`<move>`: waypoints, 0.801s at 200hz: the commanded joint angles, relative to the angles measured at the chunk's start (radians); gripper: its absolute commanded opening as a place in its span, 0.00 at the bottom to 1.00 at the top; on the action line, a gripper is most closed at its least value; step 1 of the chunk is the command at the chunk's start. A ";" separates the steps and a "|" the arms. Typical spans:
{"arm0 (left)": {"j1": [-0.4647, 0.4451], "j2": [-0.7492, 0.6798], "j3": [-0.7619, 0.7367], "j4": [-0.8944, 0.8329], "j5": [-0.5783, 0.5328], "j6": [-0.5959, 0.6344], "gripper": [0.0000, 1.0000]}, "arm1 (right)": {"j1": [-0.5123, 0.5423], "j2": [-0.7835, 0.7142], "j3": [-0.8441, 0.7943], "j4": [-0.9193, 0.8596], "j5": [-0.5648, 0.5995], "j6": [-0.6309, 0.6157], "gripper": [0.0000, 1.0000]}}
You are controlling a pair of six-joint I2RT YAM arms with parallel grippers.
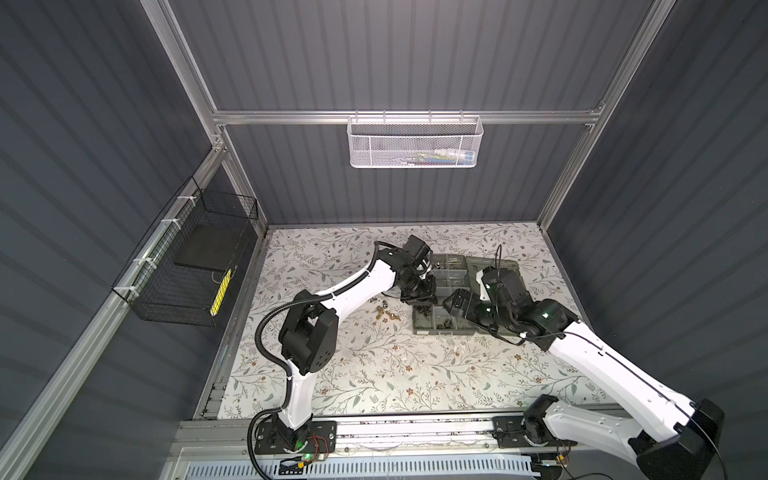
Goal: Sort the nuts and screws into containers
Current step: 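Carry the held black nut with the left gripper over the box, then lower the nut into a compartment and open the left gripper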
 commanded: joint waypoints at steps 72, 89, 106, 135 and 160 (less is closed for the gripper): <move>-0.059 0.146 0.080 0.018 0.062 -0.010 0.15 | -0.036 -0.035 -0.043 -0.028 -0.016 0.003 0.99; -0.060 0.154 0.081 0.019 0.069 -0.013 0.20 | -0.039 -0.032 -0.042 -0.028 -0.019 0.003 0.99; -0.062 0.156 0.082 0.015 0.065 -0.013 0.30 | -0.041 -0.030 -0.042 -0.027 -0.020 0.002 0.99; -0.063 0.151 0.087 0.007 0.060 -0.014 0.38 | -0.044 -0.027 -0.041 -0.023 -0.026 -0.001 0.99; -0.061 0.136 0.101 -0.010 0.045 -0.010 0.43 | -0.045 -0.027 -0.037 -0.024 -0.026 -0.003 0.99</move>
